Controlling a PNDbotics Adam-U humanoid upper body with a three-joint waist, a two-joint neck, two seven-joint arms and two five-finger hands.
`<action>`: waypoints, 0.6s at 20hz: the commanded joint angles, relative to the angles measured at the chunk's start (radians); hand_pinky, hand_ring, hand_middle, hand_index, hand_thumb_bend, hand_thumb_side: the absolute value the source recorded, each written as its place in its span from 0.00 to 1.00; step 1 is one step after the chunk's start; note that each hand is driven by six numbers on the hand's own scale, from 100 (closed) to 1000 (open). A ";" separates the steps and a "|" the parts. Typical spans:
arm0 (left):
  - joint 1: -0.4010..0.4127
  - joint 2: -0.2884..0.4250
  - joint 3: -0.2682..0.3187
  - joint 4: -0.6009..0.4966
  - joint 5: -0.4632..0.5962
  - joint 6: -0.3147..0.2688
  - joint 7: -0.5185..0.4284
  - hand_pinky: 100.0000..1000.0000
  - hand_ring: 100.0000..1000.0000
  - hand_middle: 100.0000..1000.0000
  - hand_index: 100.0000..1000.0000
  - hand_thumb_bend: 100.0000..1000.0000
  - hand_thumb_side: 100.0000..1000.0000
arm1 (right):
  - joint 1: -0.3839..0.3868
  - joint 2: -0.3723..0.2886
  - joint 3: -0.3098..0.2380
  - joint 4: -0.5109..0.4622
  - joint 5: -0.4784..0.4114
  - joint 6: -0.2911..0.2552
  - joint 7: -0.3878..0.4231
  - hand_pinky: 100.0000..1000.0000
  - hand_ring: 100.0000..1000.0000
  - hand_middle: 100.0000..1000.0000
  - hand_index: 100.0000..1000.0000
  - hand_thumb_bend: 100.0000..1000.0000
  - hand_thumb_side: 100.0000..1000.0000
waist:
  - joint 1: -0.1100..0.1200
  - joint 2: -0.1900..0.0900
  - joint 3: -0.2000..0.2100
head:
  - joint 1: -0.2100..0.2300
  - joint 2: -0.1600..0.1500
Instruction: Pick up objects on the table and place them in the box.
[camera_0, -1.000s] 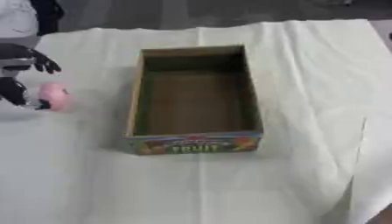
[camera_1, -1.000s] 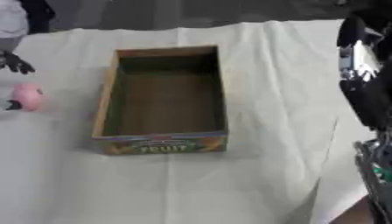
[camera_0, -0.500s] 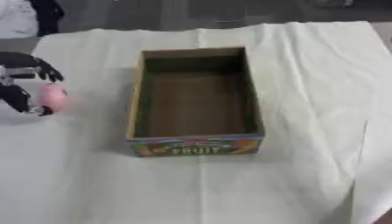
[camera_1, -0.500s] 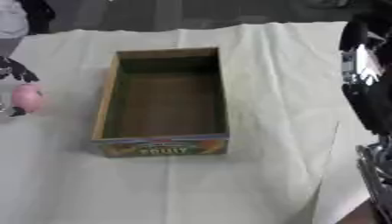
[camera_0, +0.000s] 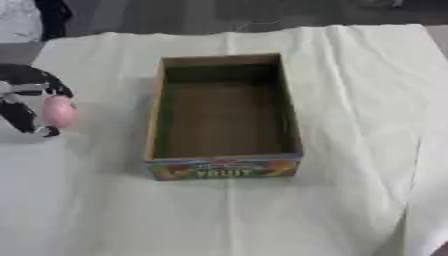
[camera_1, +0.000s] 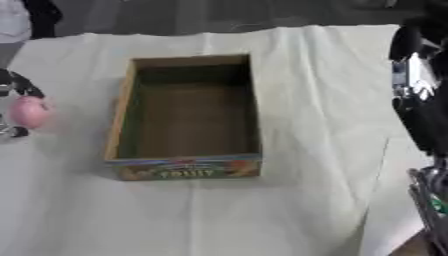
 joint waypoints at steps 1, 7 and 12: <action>-0.018 0.023 0.013 -0.005 -0.027 -0.001 0.007 0.80 0.82 0.77 0.91 0.37 0.30 | -0.011 -0.026 -0.006 -0.020 -0.003 -0.002 -0.001 0.66 0.74 0.63 0.81 0.21 0.65 | 0.000 -0.019 -0.001 | 0.003 -0.017; -0.021 0.018 0.020 0.001 -0.086 0.008 0.046 0.77 0.78 0.71 0.88 0.32 0.30 | -0.010 -0.026 -0.006 -0.020 -0.004 -0.001 -0.001 0.66 0.74 0.63 0.81 0.22 0.65 | 0.000 -0.015 0.000 | 0.003 -0.019; -0.025 0.012 0.022 0.003 -0.071 0.019 0.102 0.72 0.71 0.63 0.81 0.21 0.26 | -0.009 -0.027 -0.006 -0.020 -0.004 -0.001 -0.002 0.66 0.74 0.62 0.81 0.22 0.65 | 0.001 -0.012 0.000 | 0.004 -0.020</action>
